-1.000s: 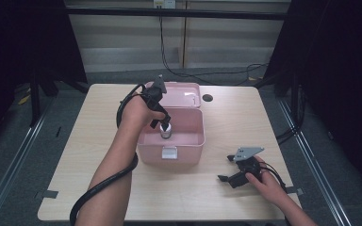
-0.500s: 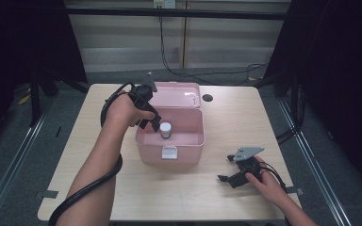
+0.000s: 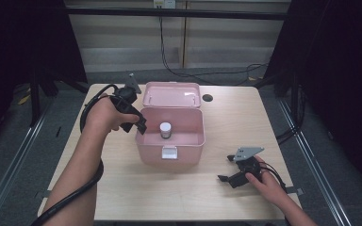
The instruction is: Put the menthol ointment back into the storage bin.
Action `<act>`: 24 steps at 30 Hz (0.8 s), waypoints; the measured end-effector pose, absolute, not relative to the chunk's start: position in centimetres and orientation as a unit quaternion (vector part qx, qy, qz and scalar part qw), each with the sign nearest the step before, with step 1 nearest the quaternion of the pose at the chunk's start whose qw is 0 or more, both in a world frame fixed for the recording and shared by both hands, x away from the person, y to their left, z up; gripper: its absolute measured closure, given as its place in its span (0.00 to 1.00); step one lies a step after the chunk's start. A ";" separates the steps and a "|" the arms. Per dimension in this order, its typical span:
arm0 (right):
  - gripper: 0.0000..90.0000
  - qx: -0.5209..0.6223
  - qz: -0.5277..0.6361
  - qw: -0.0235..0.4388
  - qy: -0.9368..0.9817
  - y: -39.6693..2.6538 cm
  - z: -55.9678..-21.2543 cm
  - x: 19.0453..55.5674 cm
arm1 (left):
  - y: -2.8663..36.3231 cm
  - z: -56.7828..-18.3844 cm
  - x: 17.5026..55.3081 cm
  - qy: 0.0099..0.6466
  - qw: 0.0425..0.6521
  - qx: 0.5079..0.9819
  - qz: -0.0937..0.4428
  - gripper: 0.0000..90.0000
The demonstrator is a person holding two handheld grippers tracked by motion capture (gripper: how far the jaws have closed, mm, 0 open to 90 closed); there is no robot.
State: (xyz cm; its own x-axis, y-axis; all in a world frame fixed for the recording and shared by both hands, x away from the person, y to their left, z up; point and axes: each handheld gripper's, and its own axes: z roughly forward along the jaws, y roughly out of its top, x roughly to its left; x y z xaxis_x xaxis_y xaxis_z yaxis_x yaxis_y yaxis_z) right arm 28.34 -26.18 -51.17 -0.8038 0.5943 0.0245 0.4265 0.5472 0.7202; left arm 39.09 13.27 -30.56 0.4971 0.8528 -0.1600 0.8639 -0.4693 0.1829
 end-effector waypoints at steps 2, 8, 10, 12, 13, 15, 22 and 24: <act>0.11 0.292 0.375 0.112 0.872 -26.2 -51.2 28.3 | 13.6 -30.7 38.9 0.502 0.122 0.856 -0.024 0.29; 0.11 0.293 0.375 0.112 0.872 -26.2 -51.2 28.3 | 14.5 -31.0 38.1 0.497 0.126 0.858 -0.020 0.29; 0.11 0.293 0.375 0.112 0.872 -26.2 -51.2 28.3 | 14.7 -31.3 37.7 0.496 0.127 0.859 -0.023 0.29; 0.11 0.292 0.375 0.112 0.872 -26.2 -51.2 28.3 | 15.1 -31.6 37.5 0.495 0.128 0.859 -0.019 0.29; 0.11 0.293 0.375 0.112 0.872 -26.2 -51.2 28.3 | 15.3 -31.8 37.3 0.493 0.130 0.860 -0.019 0.29; 0.11 0.293 0.375 0.112 0.872 -26.2 -51.2 28.3 | 15.5 -32.1 37.0 0.494 0.132 0.859 -0.020 0.29; 0.11 0.293 0.376 0.112 0.872 -26.2 -51.2 28.3 | 16.3 -33.9 35.7 0.483 0.134 0.865 -0.018 0.29; 0.11 0.293 0.376 0.112 0.872 -26.2 -51.2 28.3 | 16.5 -34.8 35.4 0.481 0.135 0.866 -0.019 0.29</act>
